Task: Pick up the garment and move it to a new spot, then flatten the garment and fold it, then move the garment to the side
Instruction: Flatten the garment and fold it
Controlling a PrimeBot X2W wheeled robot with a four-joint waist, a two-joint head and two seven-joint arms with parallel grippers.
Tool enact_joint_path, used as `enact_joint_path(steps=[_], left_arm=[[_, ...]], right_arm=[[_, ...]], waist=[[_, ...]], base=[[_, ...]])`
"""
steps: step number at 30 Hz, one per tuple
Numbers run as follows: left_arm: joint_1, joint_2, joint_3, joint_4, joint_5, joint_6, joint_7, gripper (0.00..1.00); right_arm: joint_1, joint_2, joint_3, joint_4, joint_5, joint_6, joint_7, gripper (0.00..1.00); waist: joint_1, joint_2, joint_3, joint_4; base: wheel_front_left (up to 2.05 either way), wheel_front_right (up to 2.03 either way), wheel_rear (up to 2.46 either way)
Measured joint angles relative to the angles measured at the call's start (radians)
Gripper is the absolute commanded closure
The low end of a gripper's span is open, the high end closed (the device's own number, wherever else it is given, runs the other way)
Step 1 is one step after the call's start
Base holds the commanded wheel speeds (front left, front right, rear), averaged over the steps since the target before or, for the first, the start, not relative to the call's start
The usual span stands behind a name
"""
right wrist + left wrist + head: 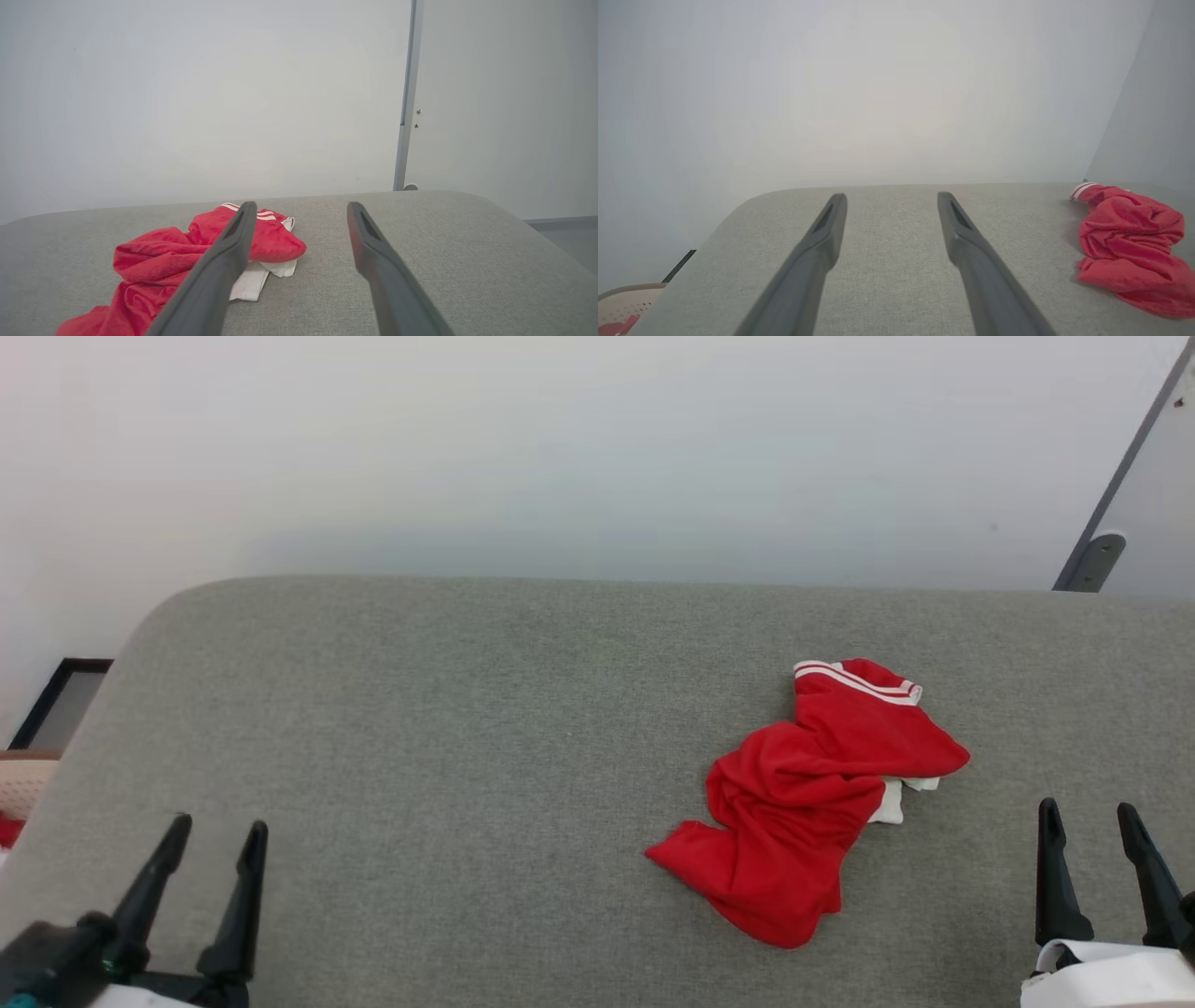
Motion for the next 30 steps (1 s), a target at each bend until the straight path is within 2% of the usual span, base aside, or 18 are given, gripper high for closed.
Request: enact_joint_path(steps=[10,17,19,22,26,30], left_arm=[[0.018,-0.029,0.006,0.010,0.030,0.000,0.000,0.00],[-0.006,0.002,-0.016,-0.042,0.004,0.000,0.000,0.00],[-0.063,0.039,-0.048,-0.076,-0.021,0.000,0.000,0.00],[-0.175,0.142,-0.142,-0.116,-0.042,0.000,0.000,0.00],[-0.375,0.300,-0.361,-0.149,-0.105,0.000,0.000,0.00],[-0.627,0.402,-0.585,-0.193,-0.187,0.000,0.062,0.00]], right_arm=[[-0.014,0.000,0.018,0.019,-0.006,0.000,-0.021,0.00],[-0.042,0.001,0.043,0.006,-0.007,0.000,-0.029,0.00],[-0.052,0.000,0.047,-0.001,0.001,0.000,-0.032,0.00],[-0.059,0.000,0.061,-0.004,0.019,0.000,-0.038,0.00],[-0.071,0.000,0.079,0.003,0.043,0.000,-0.044,0.00],[-0.081,0.000,0.087,-0.030,0.084,0.000,-0.044,0.00]], waist=[[0.0000,0.0000,0.015,-0.013],[0.0000,0.0000,0.044,-0.026],[0.0000,0.0000,0.061,-0.031],[0.0000,0.0000,0.092,-0.041],[0.0000,0.0000,0.138,-0.065],[0.0000,-0.0001,0.179,-0.108]], base=[[0.00,0.00,0.00],[0.00,0.00,0.00],[0.00,0.00,0.00],[0.00,0.00,0.00],[0.00,0.00,0.00],[0.00,0.00,0.00]])
